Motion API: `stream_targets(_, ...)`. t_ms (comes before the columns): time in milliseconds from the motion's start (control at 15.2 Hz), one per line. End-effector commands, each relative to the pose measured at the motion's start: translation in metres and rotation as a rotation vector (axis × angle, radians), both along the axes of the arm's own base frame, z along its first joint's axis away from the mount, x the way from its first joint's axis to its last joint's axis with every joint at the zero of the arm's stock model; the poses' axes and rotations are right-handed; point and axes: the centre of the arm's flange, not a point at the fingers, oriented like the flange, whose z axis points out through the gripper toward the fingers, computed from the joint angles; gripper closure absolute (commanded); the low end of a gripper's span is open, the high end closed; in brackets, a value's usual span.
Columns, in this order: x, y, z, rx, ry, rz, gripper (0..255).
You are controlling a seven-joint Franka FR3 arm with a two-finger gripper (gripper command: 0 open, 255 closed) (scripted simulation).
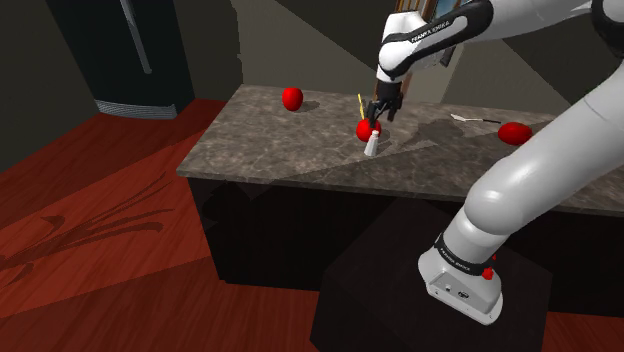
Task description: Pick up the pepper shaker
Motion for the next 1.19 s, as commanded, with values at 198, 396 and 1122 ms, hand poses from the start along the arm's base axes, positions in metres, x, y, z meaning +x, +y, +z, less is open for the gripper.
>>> stream_targets(198,0.027,-0.045,-0.04,-0.012,-0.021,-0.028,0)
stream_targets(396,0.042,-0.072,-0.063,-0.018,-0.033,-0.045,0)
stream_targets(1122,0.056,-0.095,-0.122,-0.023,-0.043,-0.059,0)
